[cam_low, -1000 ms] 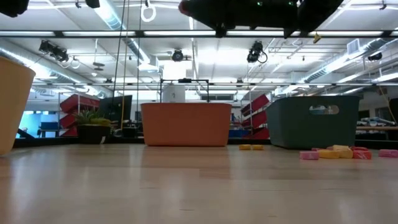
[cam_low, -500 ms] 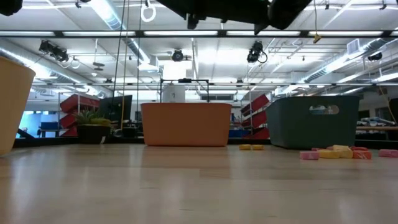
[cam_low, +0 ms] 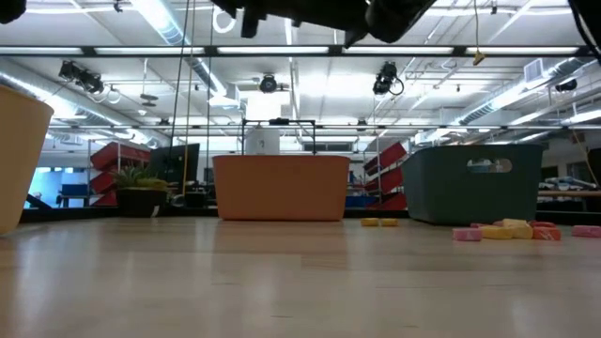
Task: Sort candy
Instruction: Put the top orange candy into the yellow bin
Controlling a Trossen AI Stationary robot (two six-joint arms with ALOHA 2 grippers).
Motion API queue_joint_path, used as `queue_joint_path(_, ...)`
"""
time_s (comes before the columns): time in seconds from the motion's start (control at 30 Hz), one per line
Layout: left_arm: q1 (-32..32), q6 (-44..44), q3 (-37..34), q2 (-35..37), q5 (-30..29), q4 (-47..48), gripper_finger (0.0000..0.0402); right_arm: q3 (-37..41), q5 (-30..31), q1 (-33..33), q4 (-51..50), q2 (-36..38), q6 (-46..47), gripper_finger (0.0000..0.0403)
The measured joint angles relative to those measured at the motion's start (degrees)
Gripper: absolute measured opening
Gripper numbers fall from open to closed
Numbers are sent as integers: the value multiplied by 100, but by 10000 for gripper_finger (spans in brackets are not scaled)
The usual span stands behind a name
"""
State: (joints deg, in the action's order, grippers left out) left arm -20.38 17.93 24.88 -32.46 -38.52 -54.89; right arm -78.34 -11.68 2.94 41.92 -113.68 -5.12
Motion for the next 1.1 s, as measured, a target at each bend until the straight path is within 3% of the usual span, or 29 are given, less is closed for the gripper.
queue_joint_path(0.7, 2, -60, -1, 168, -59, -46, 67, -2282, 244, 198, -91, -1943, 779, 38)
queue_joint_path(1.1, 2, -332, -2, 178, -83, -23, 67, -2541, 328, 267, -301, -2416, 797, 38)
